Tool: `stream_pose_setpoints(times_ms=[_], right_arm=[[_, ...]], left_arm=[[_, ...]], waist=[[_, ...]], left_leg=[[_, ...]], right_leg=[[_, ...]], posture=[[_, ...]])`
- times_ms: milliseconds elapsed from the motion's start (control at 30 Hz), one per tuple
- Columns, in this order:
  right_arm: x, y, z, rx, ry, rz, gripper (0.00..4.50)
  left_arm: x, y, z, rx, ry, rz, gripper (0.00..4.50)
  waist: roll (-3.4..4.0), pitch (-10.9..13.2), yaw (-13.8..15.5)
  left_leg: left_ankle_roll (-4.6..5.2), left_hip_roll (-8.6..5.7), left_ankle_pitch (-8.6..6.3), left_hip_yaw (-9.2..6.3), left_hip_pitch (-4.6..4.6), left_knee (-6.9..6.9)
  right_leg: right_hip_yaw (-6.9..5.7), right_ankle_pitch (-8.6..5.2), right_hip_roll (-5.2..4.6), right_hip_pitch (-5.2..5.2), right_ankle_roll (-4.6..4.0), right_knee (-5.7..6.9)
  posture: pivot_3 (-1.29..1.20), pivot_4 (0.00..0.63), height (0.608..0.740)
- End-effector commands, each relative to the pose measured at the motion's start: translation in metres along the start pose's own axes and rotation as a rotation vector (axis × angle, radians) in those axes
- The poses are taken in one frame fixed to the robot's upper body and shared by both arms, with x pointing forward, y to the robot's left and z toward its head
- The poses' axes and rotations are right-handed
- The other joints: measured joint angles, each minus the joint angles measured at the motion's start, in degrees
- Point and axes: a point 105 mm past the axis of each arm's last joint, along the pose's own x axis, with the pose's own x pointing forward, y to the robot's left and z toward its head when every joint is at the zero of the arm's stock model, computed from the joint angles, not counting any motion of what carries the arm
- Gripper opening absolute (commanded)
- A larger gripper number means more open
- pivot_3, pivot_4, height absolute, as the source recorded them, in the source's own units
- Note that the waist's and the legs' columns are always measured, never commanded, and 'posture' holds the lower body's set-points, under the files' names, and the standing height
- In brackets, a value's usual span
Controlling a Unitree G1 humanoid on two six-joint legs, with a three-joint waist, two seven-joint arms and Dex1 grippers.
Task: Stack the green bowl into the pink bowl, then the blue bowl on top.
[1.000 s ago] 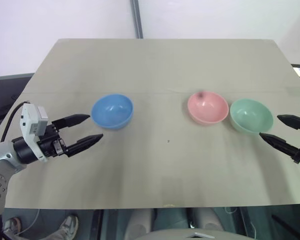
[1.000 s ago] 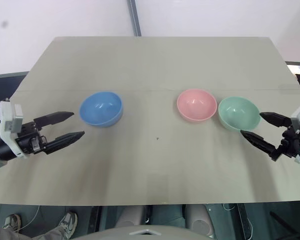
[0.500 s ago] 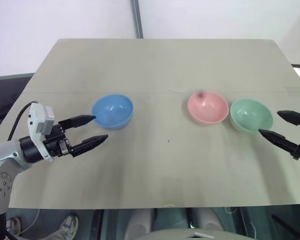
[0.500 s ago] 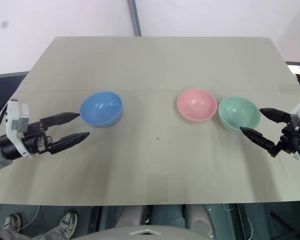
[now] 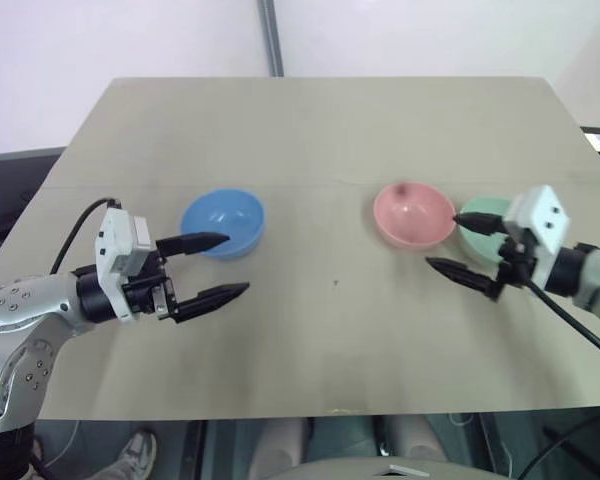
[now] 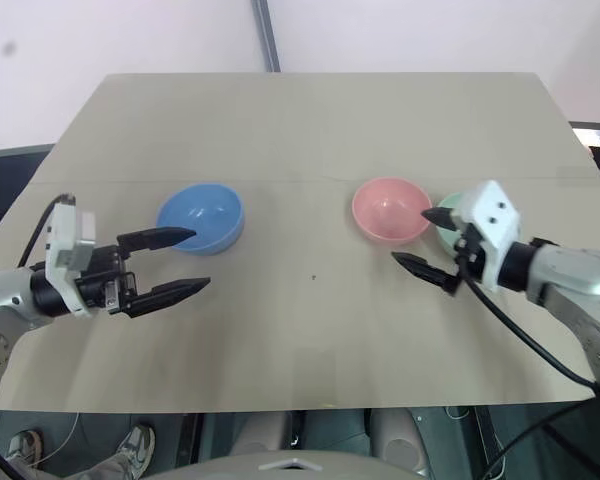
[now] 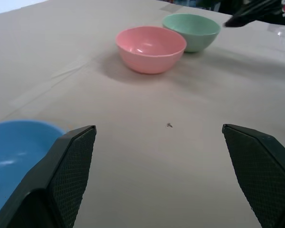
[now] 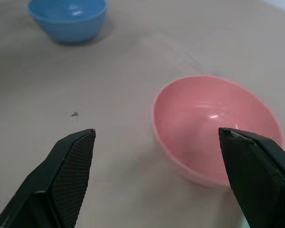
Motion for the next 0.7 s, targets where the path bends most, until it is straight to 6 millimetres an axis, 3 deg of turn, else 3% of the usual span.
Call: stream_pose_setpoints(times_ms=[33,467,567,700], right_arm=[[0.017,-0.001,0.0,-0.04,0.042,0.012,4.5],[0.05,-0.012,-0.015,-0.145,0.146,0.014,4.5],[0.056,-0.012,-0.019,-0.154,0.156,0.031,3.57],[0.059,-0.009,-0.026,-0.173,0.167,0.06,1.73]], left_arm=[[0.001,-0.01,0.006,0.05,-0.013,-0.015,4.48],[-0.003,-0.02,0.005,0.031,-0.027,0.036,4.48],[-0.004,-0.021,0.005,0.029,-0.029,0.045,4.5],[-0.004,-0.021,0.006,0.027,-0.032,0.053,4.5]], waist=[[-0.01,0.0,-0.05],[0.0,0.01,0.12],[0.0,0.01,0.09],[0.0,0.01,0.13]], left_leg=[[0.0,0.01,0.0,-0.04,0.0,0.0],[0.0,-0.01,0.0,-0.14,-0.2,0.06],[0.0,-0.01,0.0,-0.13,-0.21,0.06],[0.0,-0.01,0.0,-0.14,-0.38,0.1]], right_leg=[[-0.02,0.0,0.0,0.0,0.0,-0.03],[-0.07,0.0,-0.04,-0.25,0.0,0.07],[-0.06,0.0,-0.03,-0.29,0.0,0.1],[-0.07,0.0,-0.03,-0.43,0.0,0.12]], posture=[[0.0,0.15,0.74],[0.0,0.15,0.74],[0.0,0.15,0.74],[0.0,0.15,0.74]])
